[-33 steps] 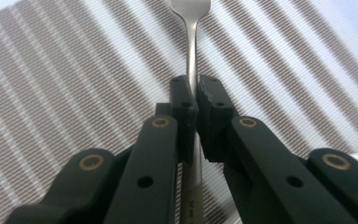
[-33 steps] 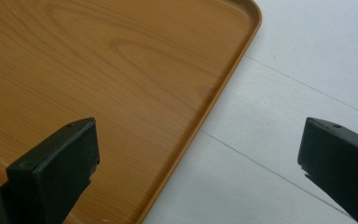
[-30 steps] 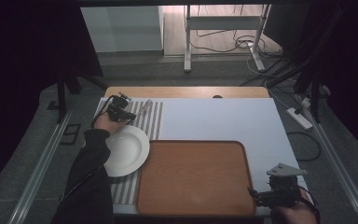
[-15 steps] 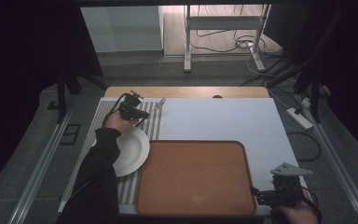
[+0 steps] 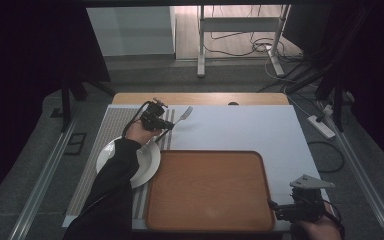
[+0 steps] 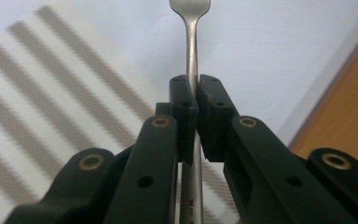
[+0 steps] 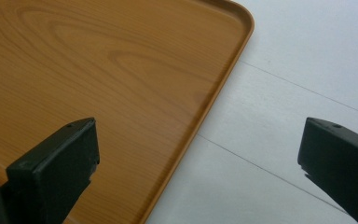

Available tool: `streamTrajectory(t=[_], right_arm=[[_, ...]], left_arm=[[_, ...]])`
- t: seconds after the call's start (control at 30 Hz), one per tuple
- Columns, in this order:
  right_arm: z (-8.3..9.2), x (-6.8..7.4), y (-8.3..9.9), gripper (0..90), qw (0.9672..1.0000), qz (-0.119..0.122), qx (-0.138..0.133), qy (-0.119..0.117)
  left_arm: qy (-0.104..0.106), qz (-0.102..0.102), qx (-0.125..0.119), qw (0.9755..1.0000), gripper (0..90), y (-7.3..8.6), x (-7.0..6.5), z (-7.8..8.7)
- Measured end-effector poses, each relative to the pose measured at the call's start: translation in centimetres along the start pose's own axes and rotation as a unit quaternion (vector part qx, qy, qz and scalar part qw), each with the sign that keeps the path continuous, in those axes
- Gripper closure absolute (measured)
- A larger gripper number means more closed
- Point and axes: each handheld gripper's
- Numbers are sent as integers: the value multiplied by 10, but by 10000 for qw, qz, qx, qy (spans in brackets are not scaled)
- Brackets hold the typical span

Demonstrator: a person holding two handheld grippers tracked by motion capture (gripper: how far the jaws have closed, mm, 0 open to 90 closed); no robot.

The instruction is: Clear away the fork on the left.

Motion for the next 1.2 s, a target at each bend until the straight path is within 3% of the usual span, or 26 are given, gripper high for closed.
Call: streamTrajectory(t=[0.3,0.57,0.87,1.2], right_arm=[[1,0,0,0,10000,-22,-38,-14],[1,1,0,0,10000,15,-17,-6],[1,1,0,0,10000,58,-39,-23],[2,2,0,0,9999,74,-80,-44]], left_arm=[[30,-203,80,9998,848,-2,-29,2],[189,-212,130,9995,848,5,-56,7],[144,-316,199,9992,847,26,-84,16],[131,-260,245,9993,847,57,-109,31]])
Point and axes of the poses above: each handheld gripper's, and its own axes: z roughly backward along the jaws, y roughly out of its underside, x roughly to its left, and after that the axes turned 10 degrees about -y, right-handed
